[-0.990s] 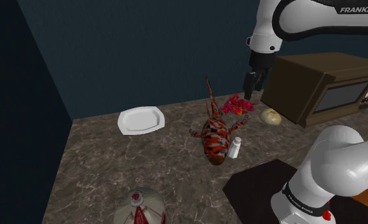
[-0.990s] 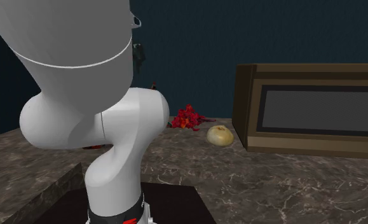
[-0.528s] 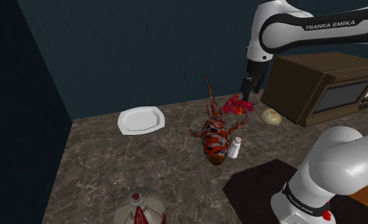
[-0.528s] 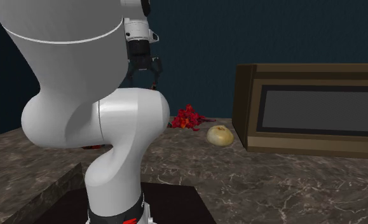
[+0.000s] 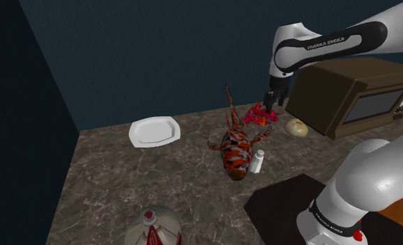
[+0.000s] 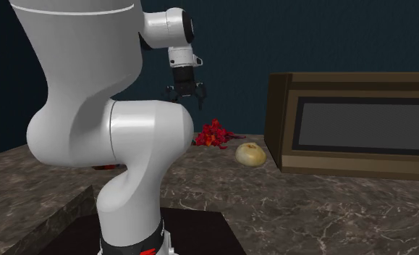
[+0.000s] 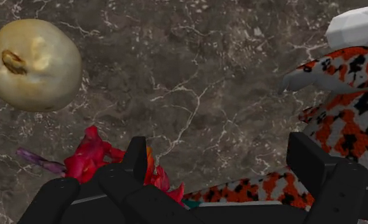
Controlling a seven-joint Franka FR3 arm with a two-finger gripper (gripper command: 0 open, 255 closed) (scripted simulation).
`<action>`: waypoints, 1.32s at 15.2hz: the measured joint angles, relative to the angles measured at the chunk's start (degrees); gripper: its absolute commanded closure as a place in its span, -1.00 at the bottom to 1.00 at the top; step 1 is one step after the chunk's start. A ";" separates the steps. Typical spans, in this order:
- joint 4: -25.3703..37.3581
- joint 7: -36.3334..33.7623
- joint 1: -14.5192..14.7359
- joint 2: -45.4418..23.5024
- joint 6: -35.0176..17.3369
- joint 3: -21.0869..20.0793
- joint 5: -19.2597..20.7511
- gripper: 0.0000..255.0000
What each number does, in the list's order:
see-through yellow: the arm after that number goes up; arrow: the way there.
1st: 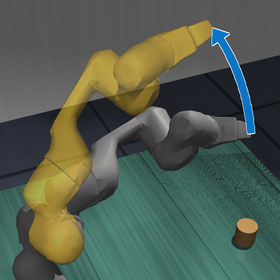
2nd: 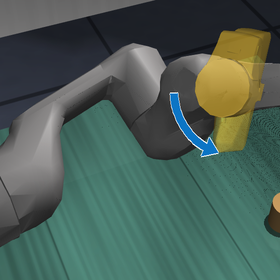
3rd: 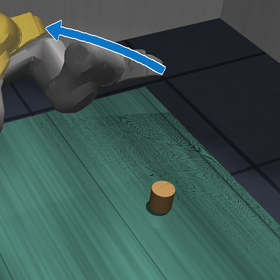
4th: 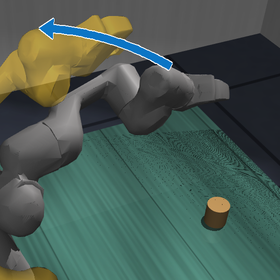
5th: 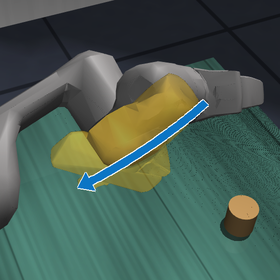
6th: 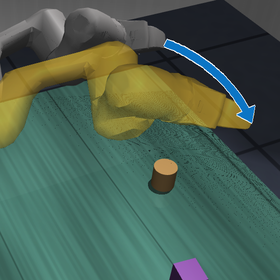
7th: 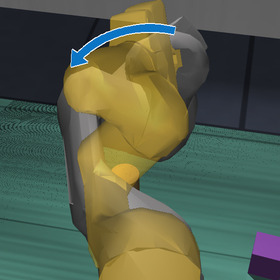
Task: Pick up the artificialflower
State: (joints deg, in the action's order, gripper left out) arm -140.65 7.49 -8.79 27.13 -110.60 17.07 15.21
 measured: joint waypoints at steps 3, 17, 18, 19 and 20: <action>1.88 1.11 -1.04 -5.23 -3.41 2.44 0.69 -1.00; 9.42 7.65 -5.23 -27.40 -17.93 10.91 -1.95 -1.00; 9.31 7.80 -5.28 -28.17 -18.77 10.96 -2.24 -1.00; 9.16 7.89 -5.33 -28.70 -19.42 10.99 -2.44 -1.00; 8.95 7.94 -5.36 -29.32 -20.22 10.99 -2.67 -1.00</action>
State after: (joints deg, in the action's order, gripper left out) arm -131.70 15.43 -14.15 -2.19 -130.82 28.06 12.53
